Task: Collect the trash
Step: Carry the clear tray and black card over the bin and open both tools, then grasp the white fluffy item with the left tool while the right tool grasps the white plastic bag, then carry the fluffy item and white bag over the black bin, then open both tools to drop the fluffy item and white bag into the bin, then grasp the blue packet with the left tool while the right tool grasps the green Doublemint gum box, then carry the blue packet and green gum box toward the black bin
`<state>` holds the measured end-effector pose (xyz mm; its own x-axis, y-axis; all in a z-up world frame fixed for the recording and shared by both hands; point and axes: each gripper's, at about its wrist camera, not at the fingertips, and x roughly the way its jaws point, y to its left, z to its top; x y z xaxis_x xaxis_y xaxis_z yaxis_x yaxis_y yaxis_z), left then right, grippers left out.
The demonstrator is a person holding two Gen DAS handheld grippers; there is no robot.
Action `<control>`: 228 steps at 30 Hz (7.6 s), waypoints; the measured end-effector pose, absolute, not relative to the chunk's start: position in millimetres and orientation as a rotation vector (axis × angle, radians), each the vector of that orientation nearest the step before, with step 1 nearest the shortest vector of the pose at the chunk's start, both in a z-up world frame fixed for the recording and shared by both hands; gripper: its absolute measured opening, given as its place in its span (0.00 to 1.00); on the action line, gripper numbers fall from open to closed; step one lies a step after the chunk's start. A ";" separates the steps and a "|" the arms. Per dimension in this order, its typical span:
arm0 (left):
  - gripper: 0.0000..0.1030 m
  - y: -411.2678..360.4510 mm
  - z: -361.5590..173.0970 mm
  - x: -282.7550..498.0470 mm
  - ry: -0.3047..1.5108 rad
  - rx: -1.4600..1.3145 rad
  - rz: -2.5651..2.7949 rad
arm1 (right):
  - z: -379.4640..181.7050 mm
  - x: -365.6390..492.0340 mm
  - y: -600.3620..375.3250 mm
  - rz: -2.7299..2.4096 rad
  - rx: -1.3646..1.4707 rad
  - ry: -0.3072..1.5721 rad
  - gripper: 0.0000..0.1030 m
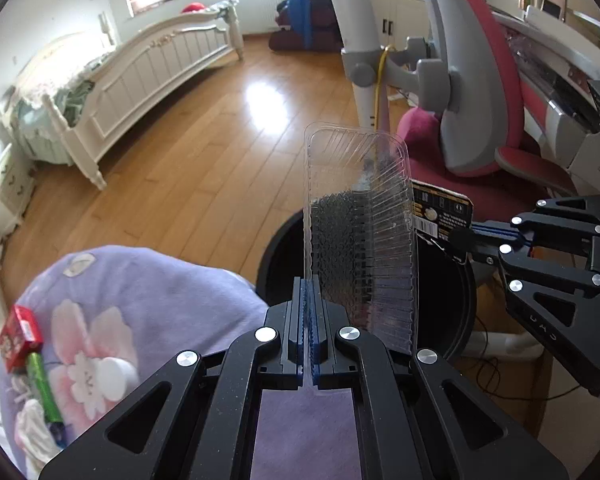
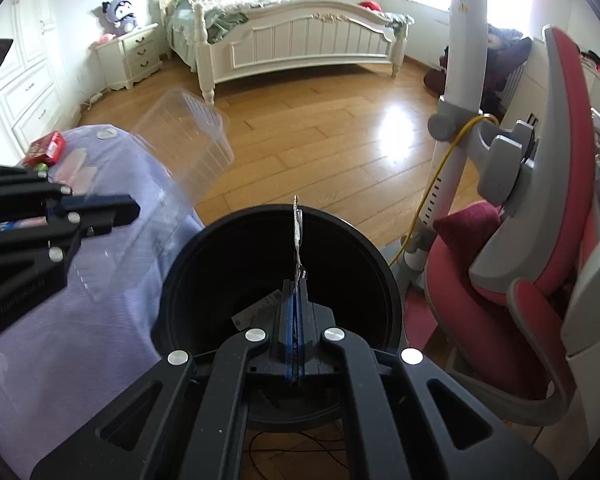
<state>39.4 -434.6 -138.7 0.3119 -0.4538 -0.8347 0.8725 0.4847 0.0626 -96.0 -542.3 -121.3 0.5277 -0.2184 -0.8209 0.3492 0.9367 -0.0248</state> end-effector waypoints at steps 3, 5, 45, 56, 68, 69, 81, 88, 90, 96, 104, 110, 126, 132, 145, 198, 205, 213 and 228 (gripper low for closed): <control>0.03 -447.1 -153.6 42.2 0.902 0.575 -0.944 | -132.6 -86.9 -550.8 -0.349 0.160 0.985 0.01; 0.04 -453.4 -160.6 43.3 0.915 0.584 -0.941 | -139.4 -80.8 -556.5 -0.353 0.174 1.001 0.01; 0.61 -145.9 -81.4 85.5 0.801 0.345 -0.493 | -102.2 -4.0 -408.2 -0.125 0.079 0.931 0.88; 0.63 -56.8 -116.7 106.7 0.910 0.303 -0.409 | -81.9 38.9 -313.0 0.121 0.052 0.912 0.88; 0.43 -74.0 -150.4 126.8 0.975 0.273 -0.485 | -83.0 75.3 -263.7 0.238 0.086 0.951 0.88; 0.41 -74.9 -150.9 126.1 0.978 0.273 -0.489 | -85.0 78.9 -259.0 0.247 0.089 0.956 0.88; 0.33 -66.5 -147.3 117.0 0.976 0.253 -0.488 | -102.0 84.5 -228.4 0.345 0.010 0.997 0.05; 0.32 -62.7 -131.6 110.6 0.941 0.233 -0.483 | -81.7 66.1 -241.8 0.320 0.000 0.941 0.05; 0.32 -62.5 -127.3 108.6 0.931 0.235 -0.481 | -75.9 62.6 -247.2 0.315 -0.001 0.931 0.05; 0.32 -64.6 -113.6 98.2 0.899 0.255 -0.471 | -63.1 52.9 -253.7 0.303 0.005 0.902 0.05; 0.32 -70.7 -91.9 78.3 0.836 0.285 -0.469 | -52.0 37.1 -262.4 0.284 0.007 0.877 0.05; 0.32 -80.0 -81.5 67.3 0.810 0.298 -0.483 | -44.7 25.0 -273.4 0.264 0.012 0.857 0.05; 0.32 -159.8 -62.7 58.4 0.758 0.350 -0.625 | -39.4 -15.9 -357.7 0.082 0.063 0.825 0.05; 0.32 -213.8 -61.2 55.4 0.753 0.358 -0.740 | -47.5 -32.5 -405.0 -0.018 0.101 0.830 0.05; 0.32 -354.4 -84.5 54.6 0.770 0.436 -0.929 | -77.9 -63.8 -492.4 -0.223 0.151 0.884 0.05; 0.53 -154.8 -109.7 120.8 0.854 0.348 -0.516 | -92.2 11.6 -396.4 -0.062 0.108 0.915 0.61; 0.53 -79.3 -122.4 128.3 0.908 0.293 -0.449 | -87.0 51.3 -316.4 0.134 0.014 0.917 0.60; 0.53 -78.5 -117.7 135.2 0.880 0.260 -0.463 | -102.3 121.1 -268.7 0.201 0.093 0.997 0.61; 0.53 -116.3 -138.5 158.6 0.891 0.388 -0.655 | -120.1 114.8 -277.6 0.181 -0.022 1.057 0.29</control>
